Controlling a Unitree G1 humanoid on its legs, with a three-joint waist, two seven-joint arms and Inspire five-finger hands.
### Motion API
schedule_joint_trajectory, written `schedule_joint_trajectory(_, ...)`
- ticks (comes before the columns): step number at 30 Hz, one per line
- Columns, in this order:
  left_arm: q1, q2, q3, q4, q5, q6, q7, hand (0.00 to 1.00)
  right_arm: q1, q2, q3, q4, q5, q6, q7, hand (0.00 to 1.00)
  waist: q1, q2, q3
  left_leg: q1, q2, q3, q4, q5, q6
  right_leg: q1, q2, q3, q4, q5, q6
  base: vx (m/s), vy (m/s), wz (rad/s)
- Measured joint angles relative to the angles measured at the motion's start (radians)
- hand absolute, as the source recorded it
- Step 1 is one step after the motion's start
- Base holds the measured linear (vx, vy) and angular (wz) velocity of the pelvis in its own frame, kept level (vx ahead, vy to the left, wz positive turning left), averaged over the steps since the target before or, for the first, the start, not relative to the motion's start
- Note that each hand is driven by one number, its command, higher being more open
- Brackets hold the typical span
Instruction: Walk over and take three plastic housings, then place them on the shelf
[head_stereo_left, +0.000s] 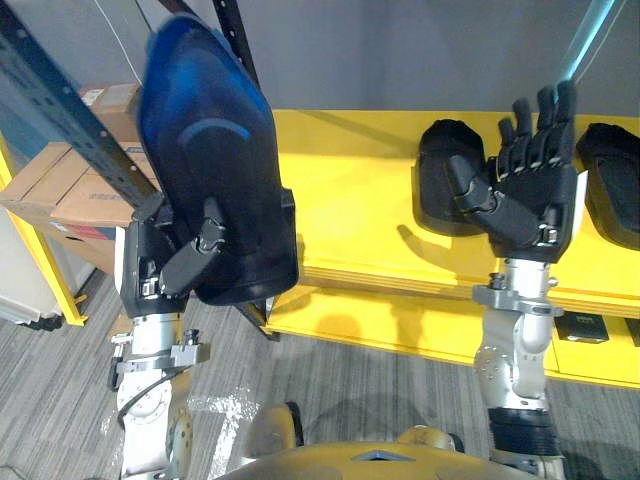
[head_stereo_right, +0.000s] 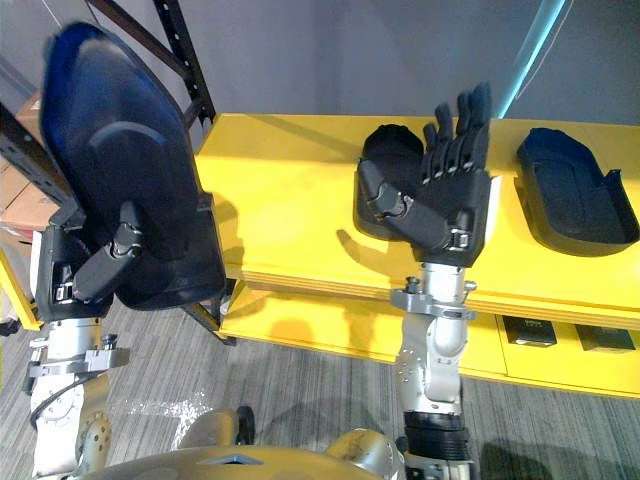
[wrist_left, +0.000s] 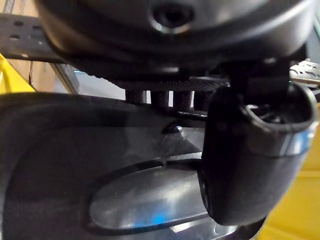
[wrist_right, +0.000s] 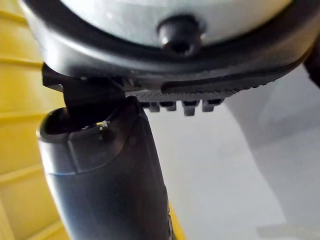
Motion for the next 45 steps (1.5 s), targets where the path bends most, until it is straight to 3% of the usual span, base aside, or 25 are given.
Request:
schedule_joint_trajectory(1,0.000,0.006,0.003,0.000,-0.002,0.003,-0.003,0.00,0.005,0.007,0.007,0.000,-0.019,-0.004,-0.011,1.00,0.001,0.000,0.000,-0.005,0.003,0.007,0.019,-0.015,0.008,0.006,0.000,-0.002,-0.013,0.016,-0.024,-0.06,0.355,-0.48)
schedule_joint_trajectory(2,-0.001,0.016,0.011,0.000,-0.003,0.016,-0.011,0.00,0.011,0.011,0.026,0.000,-0.050,-0.004,-0.031,1.00,0.002,-0.002,-0.001,-0.005,0.006,0.022,0.029,-0.031,0.026,0.004,0.001,-0.008,-0.026,0.061,-0.077,-0.03,0.205,-0.42)
schedule_joint_trajectory(3,-0.001,0.016,0.018,-0.001,-0.007,0.027,-0.022,0.00,0.012,0.008,0.040,-0.001,-0.069,-0.004,-0.039,1.00,0.006,0.005,0.000,-0.002,0.028,0.039,0.018,-0.030,0.033,-0.011,0.022,-0.050,-0.019,0.114,-0.071,-0.04,0.163,-0.46)
schedule_joint_trajectory(4,-0.001,0.017,0.024,-0.001,-0.018,0.034,-0.034,0.00,0.013,0.008,0.050,-0.001,-0.091,-0.004,-0.047,1.00,0.006,0.011,0.000,0.000,0.040,0.048,0.003,-0.026,0.036,-0.024,0.046,-0.060,-0.005,0.112,-0.065,0.00,0.076,-0.51)
schedule_joint_trajectory(6,-0.012,0.017,0.020,-0.001,-0.060,0.049,-0.056,0.00,0.015,0.005,0.058,-0.010,-0.131,-0.004,-0.066,1.00,0.002,0.006,-0.007,0.026,0.056,0.055,-0.067,0.014,0.032,-0.043,0.130,-0.057,0.001,0.068,-0.056,0.06,0.001,-0.27)
schedule_joint_trajectory(7,-0.045,0.018,0.001,0.000,-0.071,0.070,-0.053,0.00,0.021,-0.006,0.053,-0.024,-0.130,-0.005,-0.072,1.00,-0.016,0.010,-0.010,0.032,0.054,0.044,-0.112,0.050,0.027,-0.036,0.171,-0.040,-0.028,0.050,-0.058,0.10,-0.072,0.25)
schedule_joint_trajectory(9,-0.117,0.024,-0.044,0.000,-0.070,0.103,-0.039,0.00,0.020,-0.029,0.024,-0.040,-0.130,-0.005,-0.071,1.00,-0.033,0.001,-0.015,0.030,0.052,0.031,-0.138,0.081,0.015,-0.021,0.190,-0.035,-0.052,0.061,-0.055,0.09,-0.074,0.29)
schedule_joint_trajectory(14,-0.213,0.024,-0.135,0.011,-0.025,0.182,0.032,0.00,0.026,-0.090,-0.083,-0.046,-0.126,0.003,-0.034,1.00,-0.077,0.027,-0.021,0.082,0.069,0.009,-0.290,0.178,-0.019,-0.023,0.230,-0.046,-0.053,0.062,-0.053,0.04,-0.103,0.11)
schedule_joint_trajectory(17,-0.234,0.025,-0.128,0.053,-0.033,0.183,0.085,0.00,0.042,-0.131,-0.141,-0.104,-0.119,0.023,-0.014,1.00,-0.080,0.041,-0.023,0.129,0.089,0.018,-0.377,0.223,-0.039,-0.025,0.256,-0.033,-0.047,0.047,-0.061,-0.01,-0.101,-0.12)
schedule_joint_trajectory(23,-0.262,0.025,-0.115,0.116,-0.012,0.206,0.209,0.00,0.070,-0.146,-0.149,-0.149,-0.084,0.037,0.029,1.00,-0.098,0.044,-0.023,0.185,0.090,0.042,-0.462,0.272,-0.047,-0.039,0.262,-0.007,-0.010,0.015,-0.057,-0.05,-0.042,-0.10)
schedule_joint_trajectory(27,-0.352,0.036,-0.051,0.291,0.134,0.287,0.343,0.00,0.094,-0.147,-0.130,-0.149,-0.079,0.073,0.072,1.00,-0.103,0.047,-0.026,0.205,0.089,0.069,-0.495,0.289,-0.048,-0.056,0.264,0.023,-0.009,0.016,-0.056,-0.06,0.001,-0.17)
schedule_joint_trajectory(30,-0.395,0.074,-0.033,0.402,0.121,0.325,0.369,0.00,0.103,-0.147,-0.126,-0.148,-0.078,0.117,0.089,1.00,-0.111,0.048,-0.026,0.194,0.088,0.073,-0.496,0.295,-0.048,-0.079,0.264,0.032,0.006,0.017,-0.055,-0.02,0.003,-0.06)
schedule_joint_trajectory(37,-0.579,0.185,-0.024,0.639,0.049,0.342,0.329,0.00,0.068,-0.210,-0.087,-0.135,-0.040,0.176,0.143,1.00,-0.129,0.062,0.002,0.178,0.083,0.075,-0.492,0.306,-0.043,-0.132,0.259,0.065,0.067,0.003,-0.064,-0.03,-0.005,-0.03)
schedule_joint_trajectory(40,-0.734,0.266,-0.031,0.771,0.039,0.342,0.310,0.00,-0.004,-0.248,-0.069,-0.124,-0.027,0.205,0.156,1.00,-0.150,0.070,0.059,0.137,0.078,0.079,-0.462,0.309,-0.040,-0.192,0.248,0.087,0.124,-0.019,-0.062,-0.13,-0.016,-0.05)
schedule_joint_trajectory(45,-0.835,0.311,-0.046,0.857,0.004,0.363,0.299,0.00,-0.050,-0.277,-0.016,-0.121,-0.004,0.233,0.151,1.00,-0.170,0.082,0.124,0.100,0.072,0.103,-0.427,0.308,-0.036,-0.272,0.239,0.134,0.202,-0.028,-0.056,-0.07,-0.009,-0.13)
